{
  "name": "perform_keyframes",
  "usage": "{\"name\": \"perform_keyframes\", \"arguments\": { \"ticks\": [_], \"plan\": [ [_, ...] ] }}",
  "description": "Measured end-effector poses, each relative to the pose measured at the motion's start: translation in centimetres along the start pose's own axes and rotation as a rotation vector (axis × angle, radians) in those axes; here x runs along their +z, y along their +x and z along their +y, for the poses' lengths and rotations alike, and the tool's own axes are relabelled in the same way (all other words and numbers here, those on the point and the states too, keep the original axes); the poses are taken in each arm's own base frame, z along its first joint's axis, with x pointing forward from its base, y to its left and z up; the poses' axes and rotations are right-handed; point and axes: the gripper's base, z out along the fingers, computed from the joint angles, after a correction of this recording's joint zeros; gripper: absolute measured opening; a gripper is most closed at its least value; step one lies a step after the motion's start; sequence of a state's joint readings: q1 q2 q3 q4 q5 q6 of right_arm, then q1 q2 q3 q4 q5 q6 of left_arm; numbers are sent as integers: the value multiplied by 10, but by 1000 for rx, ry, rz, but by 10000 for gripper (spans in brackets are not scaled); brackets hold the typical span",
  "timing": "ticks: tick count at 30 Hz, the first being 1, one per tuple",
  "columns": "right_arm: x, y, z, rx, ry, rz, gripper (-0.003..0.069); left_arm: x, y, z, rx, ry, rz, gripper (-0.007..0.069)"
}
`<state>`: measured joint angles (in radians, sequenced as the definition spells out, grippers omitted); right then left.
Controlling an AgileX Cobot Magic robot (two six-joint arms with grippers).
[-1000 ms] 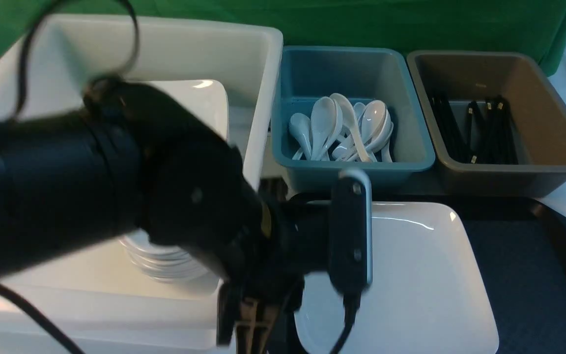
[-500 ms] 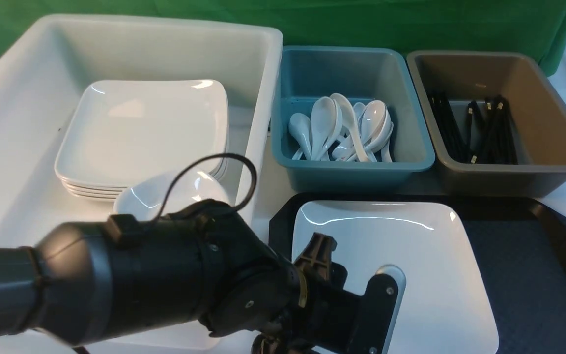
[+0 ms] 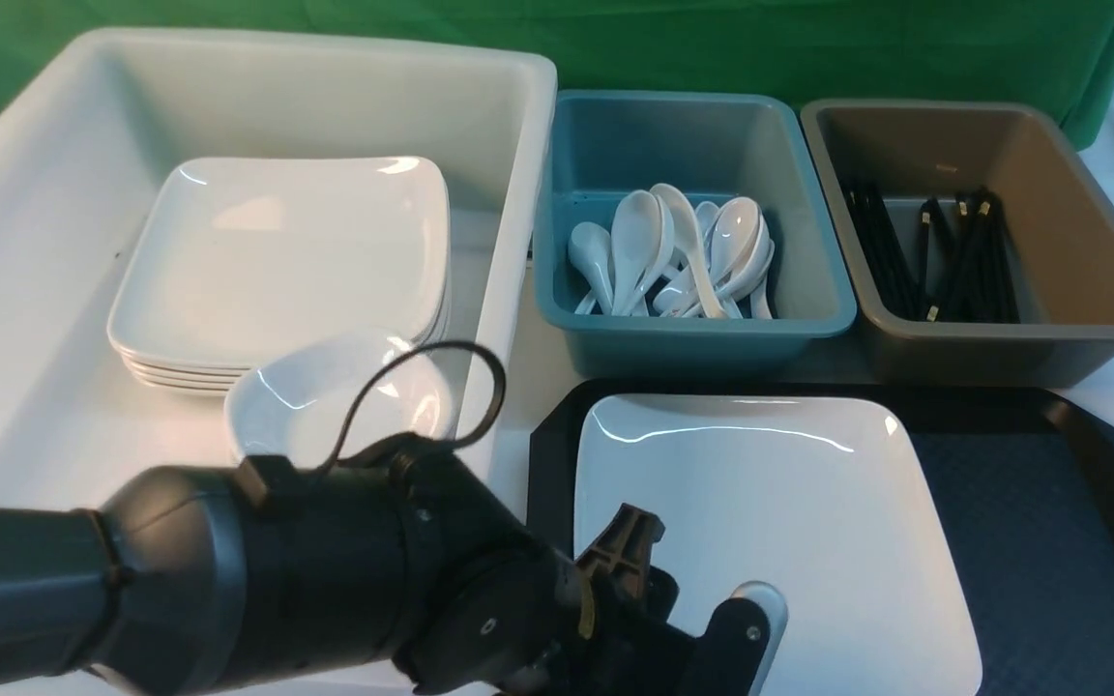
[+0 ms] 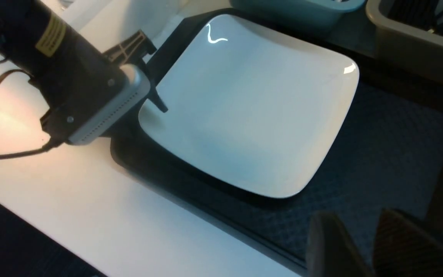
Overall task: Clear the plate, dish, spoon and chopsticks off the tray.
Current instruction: Use the left arm to grab a plate from the dinner plate
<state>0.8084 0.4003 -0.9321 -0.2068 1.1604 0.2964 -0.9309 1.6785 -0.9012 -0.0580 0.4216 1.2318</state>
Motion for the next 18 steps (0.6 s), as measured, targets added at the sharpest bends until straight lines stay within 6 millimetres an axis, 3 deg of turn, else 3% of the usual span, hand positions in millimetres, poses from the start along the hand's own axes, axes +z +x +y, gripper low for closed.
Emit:
{"name": "perform_keyframes", "arguments": {
  "ticks": [8,18],
  "plan": [
    [0,0,0,0,-1,-2,218,18,6,-5,25,-31,16,475],
    [0,0,0,1,-1,-3,217,24,5,0,61,-92,9,459]
  ]
}}
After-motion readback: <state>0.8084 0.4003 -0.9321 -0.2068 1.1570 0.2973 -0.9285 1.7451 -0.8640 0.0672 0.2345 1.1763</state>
